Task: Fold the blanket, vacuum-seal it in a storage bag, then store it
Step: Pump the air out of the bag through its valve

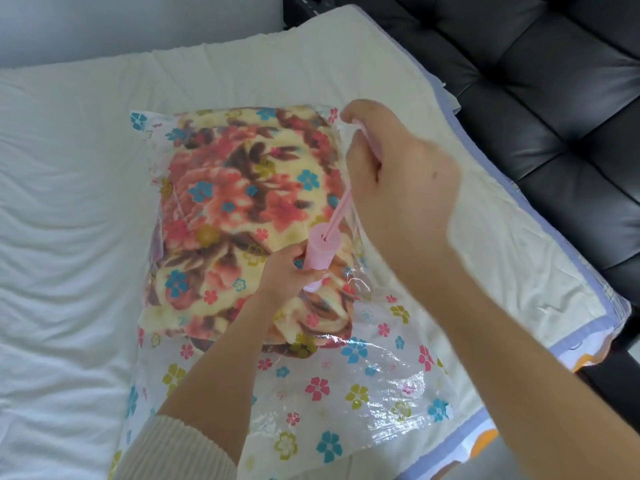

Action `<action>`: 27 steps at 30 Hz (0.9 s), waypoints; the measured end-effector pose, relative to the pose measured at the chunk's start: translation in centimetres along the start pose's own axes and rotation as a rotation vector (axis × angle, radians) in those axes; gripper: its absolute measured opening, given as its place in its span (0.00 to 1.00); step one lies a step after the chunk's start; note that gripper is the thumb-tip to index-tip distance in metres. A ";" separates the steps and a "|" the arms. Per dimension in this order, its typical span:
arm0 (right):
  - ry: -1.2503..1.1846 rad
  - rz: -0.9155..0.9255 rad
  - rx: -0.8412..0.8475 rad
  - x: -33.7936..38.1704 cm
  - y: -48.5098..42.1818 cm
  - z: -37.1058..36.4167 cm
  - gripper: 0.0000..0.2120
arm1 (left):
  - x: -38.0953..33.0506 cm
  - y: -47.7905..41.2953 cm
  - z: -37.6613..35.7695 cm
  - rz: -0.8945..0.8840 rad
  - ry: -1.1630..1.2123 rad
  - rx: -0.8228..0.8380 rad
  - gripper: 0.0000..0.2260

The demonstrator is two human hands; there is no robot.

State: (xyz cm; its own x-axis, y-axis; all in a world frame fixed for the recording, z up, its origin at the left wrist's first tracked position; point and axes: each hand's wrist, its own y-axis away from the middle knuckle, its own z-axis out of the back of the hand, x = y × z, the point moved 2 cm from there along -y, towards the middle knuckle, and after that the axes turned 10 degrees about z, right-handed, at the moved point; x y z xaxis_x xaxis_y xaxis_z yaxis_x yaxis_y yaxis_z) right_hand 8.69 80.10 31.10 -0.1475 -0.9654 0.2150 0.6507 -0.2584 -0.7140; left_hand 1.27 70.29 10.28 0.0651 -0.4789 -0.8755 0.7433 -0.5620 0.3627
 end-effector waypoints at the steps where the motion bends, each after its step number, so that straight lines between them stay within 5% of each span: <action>1: 0.003 0.002 0.034 -0.1 1.9 -1.3 0.14 | 0.1 0.2 -0.1 0.003 -0.005 -0.002 0.13; 4: 0.044 0.061 0.396 0.0 7.1 -5.7 0.11 | 0.6 0.4 -0.7 0.011 -0.029 -0.022 0.11; 7: 0.093 0.201 0.273 -0.5 3.9 -3.8 0.05 | 0.6 0.3 -0.7 -0.010 -0.009 -0.038 0.12; 11: 0.019 0.053 0.055 -0.8 0.8 -1.4 0.11 | 0.7 -0.2 -0.4 -0.033 -0.016 -0.039 0.15; 16: 0.171 0.115 0.448 -0.4 7.3 -5.7 0.13 | 1.1 0.1 -1.2 -0.032 -0.031 -0.034 0.14; 20: 0.071 0.121 0.122 0.3 1.0 -0.7 0.13 | 1.4 -0.4 -0.6 -0.037 -0.054 -0.042 0.17; 23: 0.034 -0.014 0.059 0.2 1.7 -0.9 0.14 | 1.0 -0.1 -0.4 -0.037 -0.051 -0.037 0.13; 27: 0.131 0.130 0.524 0.7 7.0 -5.4 0.13 | 0.9 0.6 -0.8 -0.028 -0.036 -0.043 0.13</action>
State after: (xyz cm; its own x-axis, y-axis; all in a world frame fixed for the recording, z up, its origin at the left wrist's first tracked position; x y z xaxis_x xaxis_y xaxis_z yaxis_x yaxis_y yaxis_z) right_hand 9.10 77.46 22.60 -0.1108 -0.9931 0.0381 0.9484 -0.1171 -0.2946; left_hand 2.30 70.10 9.49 0.0209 -0.4878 -0.8727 0.7724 -0.5463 0.3239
